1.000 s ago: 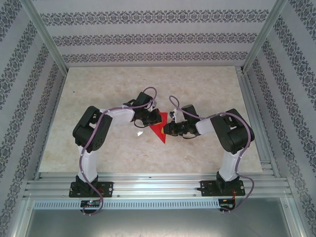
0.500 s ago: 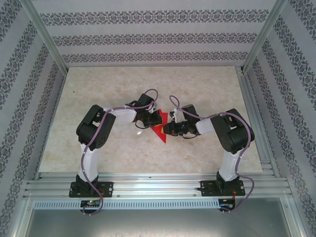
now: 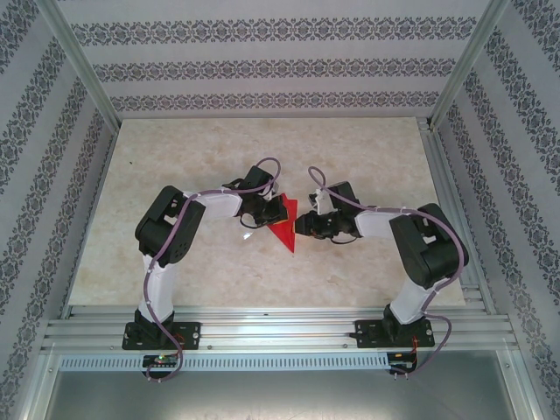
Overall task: Fold a paper plane with a square sheet of paper (fold left side to right side)
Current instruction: Fourth fold the wing at the center of the table.
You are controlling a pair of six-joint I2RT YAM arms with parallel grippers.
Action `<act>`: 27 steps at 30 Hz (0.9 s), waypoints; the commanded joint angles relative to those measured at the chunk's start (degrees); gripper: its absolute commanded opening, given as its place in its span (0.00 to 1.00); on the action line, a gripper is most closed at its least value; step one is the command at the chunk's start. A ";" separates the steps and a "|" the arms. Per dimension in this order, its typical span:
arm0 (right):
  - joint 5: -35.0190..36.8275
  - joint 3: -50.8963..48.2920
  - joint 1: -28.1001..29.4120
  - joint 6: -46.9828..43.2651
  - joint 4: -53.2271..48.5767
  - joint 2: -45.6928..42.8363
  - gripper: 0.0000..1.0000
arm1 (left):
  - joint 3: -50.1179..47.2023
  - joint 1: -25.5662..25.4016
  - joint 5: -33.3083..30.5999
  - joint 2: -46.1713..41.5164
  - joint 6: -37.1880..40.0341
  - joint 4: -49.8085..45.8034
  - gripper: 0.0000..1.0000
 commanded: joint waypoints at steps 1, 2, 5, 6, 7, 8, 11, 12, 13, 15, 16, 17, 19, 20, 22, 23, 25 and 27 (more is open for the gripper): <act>5.05 -0.97 0.36 -2.33 -5.47 -5.03 0.31 | -1.56 -0.54 -5.49 1.56 -0.52 -1.45 0.01; 4.69 -1.33 0.99 -2.00 -4.87 -6.10 0.30 | -1.56 -0.53 -5.59 1.56 -0.41 -1.54 0.01; 3.88 -1.22 4.60 -1.34 -3.25 -6.99 0.27 | -1.48 -0.54 -5.62 1.56 -0.27 -1.77 0.01; 4.18 -1.04 5.70 -0.99 -2.81 -6.80 0.27 | -1.55 -0.54 -5.64 1.56 -0.32 -1.74 0.01; 4.22 -0.89 6.95 -0.64 -1.83 -6.18 0.26 | -1.56 -0.55 -5.66 1.56 -0.26 -1.73 0.01; 4.70 -0.56 7.70 -0.49 -1.43 -5.57 0.25 | -1.49 -0.54 -5.72 1.55 -0.27 -1.72 0.01; 5.94 0.66 9.44 -0.26 -0.63 -2.74 0.23 | -1.39 -0.57 -5.64 1.56 -0.18 -1.81 0.01; 5.92 1.02 9.85 -0.26 -0.37 -2.13 0.23 | -1.32 -0.55 -5.67 1.60 -0.23 -1.88 0.01; 6.02 1.39 10.13 -0.26 -0.21 -1.49 0.23 | -1.29 -0.58 -5.68 1.57 -0.12 -2.03 0.01; 5.96 2.24 10.65 -0.59 -0.52 -0.29 0.23 | -1.21 -0.54 -5.67 1.56 -0.02 -2.16 0.01; 6.16 2.77 10.93 -0.74 -1.08 0.41 0.23 | -1.09 -0.56 -5.64 1.60 -0.05 -2.29 0.01; 6.45 3.14 11.11 -1.18 -1.83 0.84 0.23 | -1.04 -0.58 -5.67 1.57 0.03 -2.36 0.01; 7.68 3.29 10.88 -1.80 -3.06 1.23 0.23 | -0.94 -0.53 -5.69 1.65 0.09 -2.42 0.01; 8.26 3.18 10.73 -2.22 -3.79 1.23 0.23 | -0.93 -0.55 -5.64 1.61 0.12 -2.55 0.01; 8.76 2.91 10.49 -2.66 -4.34 0.93 0.23 | -0.86 -0.58 -5.72 1.65 0.17 -2.64 0.01; 8.64 2.84 10.35 -2.84 -4.61 0.80 0.23 | -0.77 -0.54 -5.64 1.65 0.22 -2.69 0.01; 8.86 2.80 10.34 -3.26 -5.31 0.82 0.23 | -0.53 -0.58 -5.75 1.78 0.27 -2.93 0.01; 9.06 2.60 10.24 -3.44 -5.69 0.62 0.23 | -0.33 -0.54 -5.75 1.82 0.41 -3.13 0.01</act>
